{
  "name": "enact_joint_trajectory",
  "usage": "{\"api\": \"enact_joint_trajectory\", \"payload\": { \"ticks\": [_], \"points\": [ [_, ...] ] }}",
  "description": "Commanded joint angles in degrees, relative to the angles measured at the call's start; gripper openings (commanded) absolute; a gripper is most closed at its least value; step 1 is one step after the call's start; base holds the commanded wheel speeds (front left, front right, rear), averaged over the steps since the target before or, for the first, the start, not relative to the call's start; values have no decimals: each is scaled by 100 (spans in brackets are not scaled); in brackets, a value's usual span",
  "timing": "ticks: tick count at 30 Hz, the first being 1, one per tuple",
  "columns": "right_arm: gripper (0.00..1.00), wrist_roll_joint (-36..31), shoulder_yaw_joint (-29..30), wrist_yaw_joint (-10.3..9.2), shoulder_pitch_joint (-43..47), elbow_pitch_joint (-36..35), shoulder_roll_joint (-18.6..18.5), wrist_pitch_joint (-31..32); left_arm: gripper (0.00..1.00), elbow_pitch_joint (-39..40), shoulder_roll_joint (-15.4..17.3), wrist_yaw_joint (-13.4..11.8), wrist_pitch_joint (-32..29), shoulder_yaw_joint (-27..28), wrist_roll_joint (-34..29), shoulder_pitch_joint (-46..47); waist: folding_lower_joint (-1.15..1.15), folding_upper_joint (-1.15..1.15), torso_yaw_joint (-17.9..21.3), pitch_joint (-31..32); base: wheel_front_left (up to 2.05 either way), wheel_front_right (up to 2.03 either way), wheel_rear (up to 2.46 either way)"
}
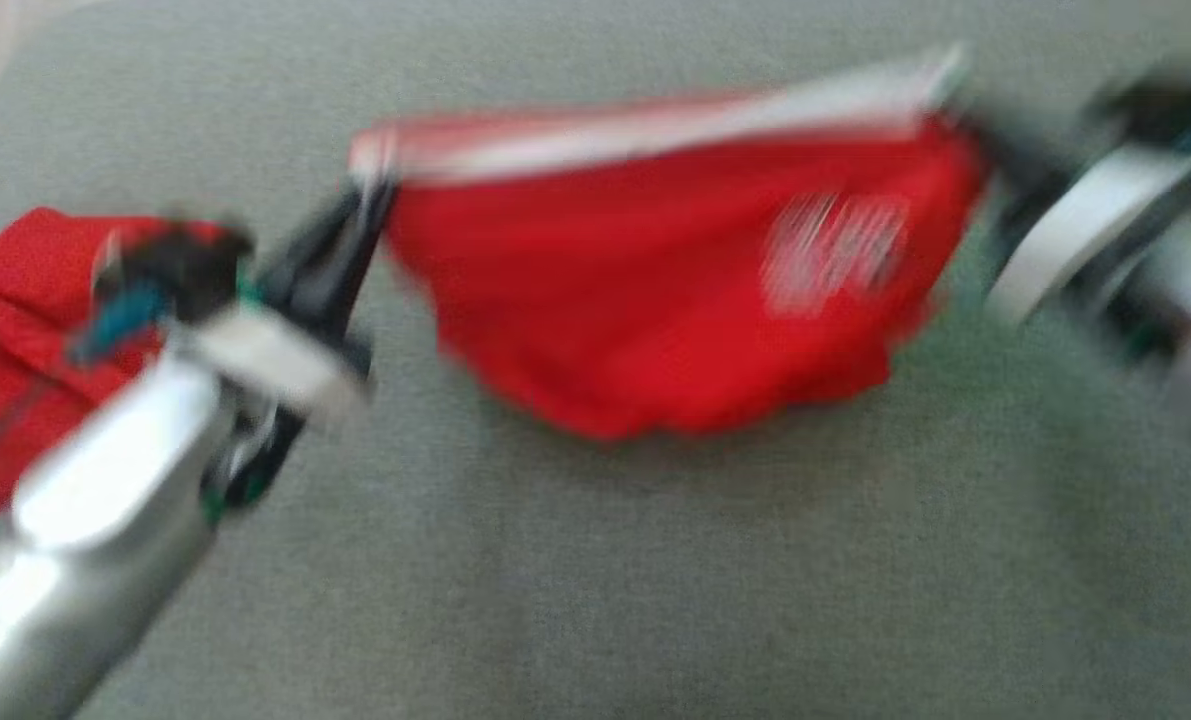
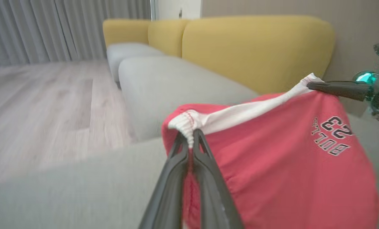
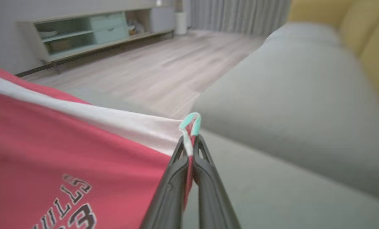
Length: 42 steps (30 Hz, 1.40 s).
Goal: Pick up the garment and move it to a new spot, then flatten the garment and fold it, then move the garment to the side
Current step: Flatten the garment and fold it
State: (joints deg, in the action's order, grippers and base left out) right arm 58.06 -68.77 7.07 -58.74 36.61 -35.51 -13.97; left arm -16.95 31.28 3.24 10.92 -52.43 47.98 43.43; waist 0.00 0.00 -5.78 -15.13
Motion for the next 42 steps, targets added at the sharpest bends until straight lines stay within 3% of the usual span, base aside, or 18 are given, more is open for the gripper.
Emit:
{"api": "enact_joint_trajectory", "payload": {
  "ticks": [1, 6, 9, 12, 16, 21, 26, 30, 34, 38, 42],
  "points": [
    [0, -107, 260, 42, -326, 12, -276, -94, 0, 107, 76, 8, 72, 366, -73, 604, 0, 0, 104, -128, 0, 0, 0],
    [0, -1526, 2272, 42, -1716, -5, -865, -101, 0, -372, -771, -112, 288, 732, -485, 2230, 0, 0, 349, -473, 0, 0, 0],
    [0, -2569, 3567, 42, -1929, -443, -872, -101, 0, -699, -1195, -202, 387, 1043, -758, 2967, 0, 0, 569, -623, 0, 0, 0],
    [0, -3103, 4394, 42, -1481, -903, -631, -102, 0, -745, -1419, -151, 404, 1336, -1034, 3102, 0, 0, 791, -661, 0, 0, 0],
    [0, -3395, 4569, 42, -311, -1196, -297, -102, 0, -848, -1465, 130, 406, 1407, -1289, 2413, 0, 0, 968, -663, 0, 0, 0],
    [0, -3000, 4235, 42, 1290, -1250, 20, 79, 0, -1100, -1526, 341, 407, 1231, -1606, 1175, 0, 0, 990, -702, 0, 0, 0],
    [0, -2792, 4364, 42, 2593, -1592, 11, 47, 0, -1119, -1572, 391, 407, 1188, -2066, -152, 0, 0, 916, -670, 0, 0, 0],
    [0, -2995, 4505, 42, 3705, -2301, -97, -9, 0, -808, -1551, 392, 408, 1305, -2439, -1166, 0, 0, 908, -438, 0, 0, 0],
    [0, -2917, 5079, 42, 5078, -3055, -153, 150, 0, -549, -1404, 351, 408, 1275, -2777, -2195, 0, 0, 910, -117, 0, 0, 0],
    [0, -2833, 5809, 42, 6539, -4020, -140, 503, 0, -171, -1231, 224, 408, 1355, -2739, -3216, 0, 0, 907, 190, 0, 0, 0],
    [0, -2996, 6683, 42, 7512, -5006, 105, 940, 0, 566, -1062, 90, 408, 1486, -2677, -3936, 0, 0, 839, 420, 0, 0, 0]
  ]
}}
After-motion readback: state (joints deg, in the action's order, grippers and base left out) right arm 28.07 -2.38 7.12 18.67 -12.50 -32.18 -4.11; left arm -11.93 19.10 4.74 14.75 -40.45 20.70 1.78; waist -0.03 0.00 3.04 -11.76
